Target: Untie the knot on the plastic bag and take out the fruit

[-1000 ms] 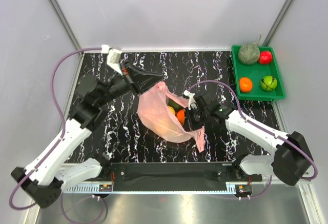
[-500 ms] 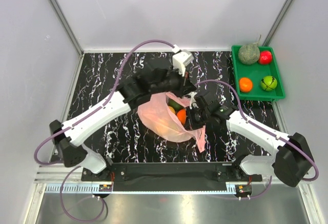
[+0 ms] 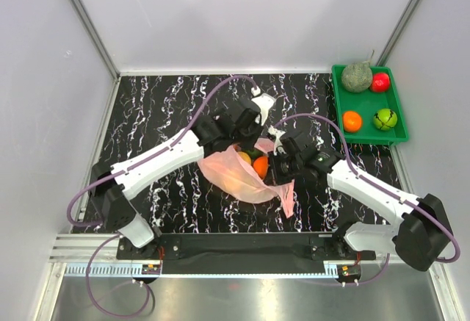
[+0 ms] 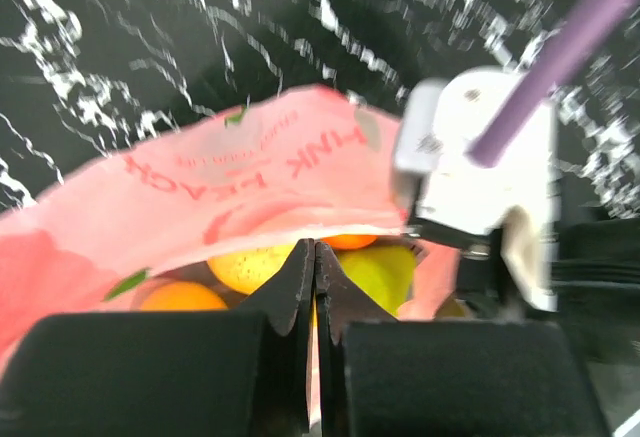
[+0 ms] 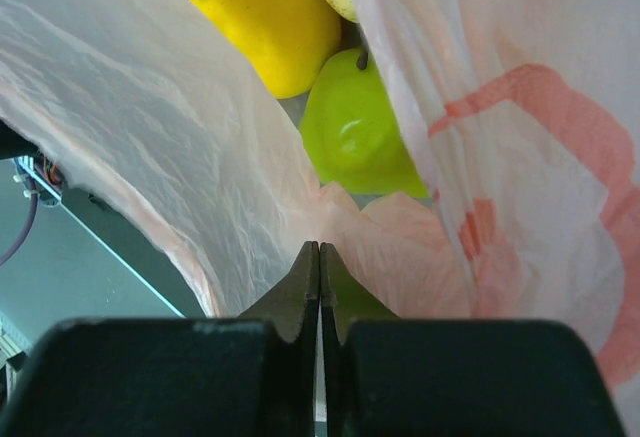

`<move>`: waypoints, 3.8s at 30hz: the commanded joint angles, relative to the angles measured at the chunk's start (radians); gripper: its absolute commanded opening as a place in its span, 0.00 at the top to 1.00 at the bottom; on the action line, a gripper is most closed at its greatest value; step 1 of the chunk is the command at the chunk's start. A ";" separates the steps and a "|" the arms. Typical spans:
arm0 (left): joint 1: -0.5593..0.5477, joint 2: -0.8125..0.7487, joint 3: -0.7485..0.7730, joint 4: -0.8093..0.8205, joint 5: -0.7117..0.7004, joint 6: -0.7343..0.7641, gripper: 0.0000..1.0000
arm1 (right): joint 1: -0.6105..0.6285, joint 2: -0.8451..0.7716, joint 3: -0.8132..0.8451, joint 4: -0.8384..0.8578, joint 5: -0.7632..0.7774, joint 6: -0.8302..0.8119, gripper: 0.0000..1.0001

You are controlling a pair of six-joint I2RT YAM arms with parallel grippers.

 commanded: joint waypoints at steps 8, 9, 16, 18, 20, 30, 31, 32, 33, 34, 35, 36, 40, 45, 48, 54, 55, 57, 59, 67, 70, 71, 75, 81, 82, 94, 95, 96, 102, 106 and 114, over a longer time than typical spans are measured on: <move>-0.002 -0.155 -0.329 0.049 0.082 -0.013 1.00 | 0.004 -0.017 0.005 -0.002 0.058 0.013 1.00; -0.002 -0.163 -0.355 0.051 0.120 -0.021 1.00 | 0.004 -0.012 0.007 -0.004 0.064 0.013 1.00; -0.089 -0.348 -0.590 0.158 0.174 -0.203 1.00 | 0.005 0.037 0.048 -0.040 0.219 0.025 0.96; -0.123 -0.425 -0.636 0.169 0.137 -0.243 1.00 | 0.004 0.048 0.061 -0.041 0.284 0.037 0.96; -0.178 -0.463 -0.671 0.199 0.107 -0.297 1.00 | 0.004 0.063 0.067 -0.031 0.343 0.069 0.95; -0.402 -0.462 -0.861 0.308 -0.042 -0.505 1.00 | 0.002 0.085 0.053 -0.033 0.596 0.168 0.83; -0.417 -0.445 -0.874 0.324 -0.047 -0.525 1.00 | 0.002 0.080 0.048 -0.030 0.601 0.171 0.81; -0.423 -0.440 -0.897 0.328 -0.056 -0.533 1.00 | 0.002 0.080 0.045 -0.027 0.601 0.172 0.80; -0.428 -0.434 -0.907 0.330 -0.082 -0.541 1.00 | 0.002 0.075 0.041 -0.019 0.601 0.171 0.79; -0.431 -0.433 -0.917 0.335 -0.093 -0.550 1.00 | 0.004 0.077 0.039 -0.013 0.599 0.168 0.78; -0.431 -0.431 -0.924 0.339 -0.105 -0.553 1.00 | 0.002 0.080 0.041 -0.011 0.601 0.166 0.77; -0.431 -0.433 -0.943 0.344 -0.125 -0.555 1.00 | 0.002 0.086 0.045 -0.013 0.613 0.166 0.76; -0.431 -0.398 -0.966 0.384 -0.137 -0.555 1.00 | -0.041 0.147 0.079 0.005 0.616 0.143 0.73; -0.431 -0.347 -0.998 0.465 -0.139 -0.568 1.00 | -0.133 0.219 0.142 0.077 0.536 0.094 0.72; -0.430 -0.329 -0.990 0.491 -0.165 -0.561 1.00 | -0.159 0.268 0.198 0.093 0.501 0.059 0.71; -0.422 -0.263 -0.947 0.525 -0.159 -0.526 1.00 | -0.176 0.308 0.294 0.140 0.402 0.031 0.63; -0.422 -0.264 -0.940 0.517 -0.160 -0.522 1.00 | -0.176 0.318 0.306 0.134 0.365 0.022 0.63; -0.420 -0.279 -0.911 0.476 -0.194 -0.521 1.00 | -0.170 0.310 0.328 0.104 0.259 0.008 0.64; -0.420 -0.339 -0.876 0.441 -0.246 -0.512 1.00 | -0.155 0.276 0.271 0.102 0.216 0.007 0.64; -0.353 -0.503 -0.788 0.365 -0.277 -0.431 1.00 | -0.047 0.098 0.107 0.128 0.110 0.013 0.64; -0.345 -0.456 -0.774 0.362 -0.253 -0.424 1.00 | -0.024 0.141 0.134 0.144 0.093 0.017 0.63; -0.345 -0.442 -0.771 0.365 -0.231 -0.427 1.00 | -0.018 0.164 0.168 0.142 0.090 0.019 0.63; -0.345 -0.387 -0.748 0.423 -0.243 -0.444 1.00 | -0.006 0.274 0.217 0.163 0.116 0.040 0.63; -0.347 -0.344 -0.662 0.410 -0.550 -0.453 1.00 | -0.006 0.382 0.321 0.134 0.168 0.023 0.62; -0.347 -0.350 -0.654 0.411 -0.574 -0.452 1.00 | -0.006 0.385 0.326 0.136 0.161 0.025 0.62; -0.339 -0.143 -0.628 0.549 -0.568 -0.384 1.00 | -0.004 0.416 0.360 0.124 0.116 0.005 0.63; -0.339 -0.135 -0.637 0.595 -0.573 -0.383 1.00 | -0.004 0.416 0.360 0.122 0.113 0.008 0.63; -0.339 -0.129 -0.647 0.620 -0.578 -0.378 1.00 | -0.006 0.411 0.360 0.121 0.111 0.007 0.63; -0.339 -0.124 -0.671 0.655 -0.593 -0.351 1.00 | -0.006 0.407 0.372 0.098 0.131 -0.010 0.62; -0.338 -0.135 -0.752 0.762 -0.427 -0.383 1.00 | -0.006 0.436 0.422 0.098 0.090 -0.026 0.62; -0.408 -0.121 -0.944 0.910 -0.360 -0.553 1.00 | -0.045 0.514 0.510 0.107 0.004 -0.069 0.59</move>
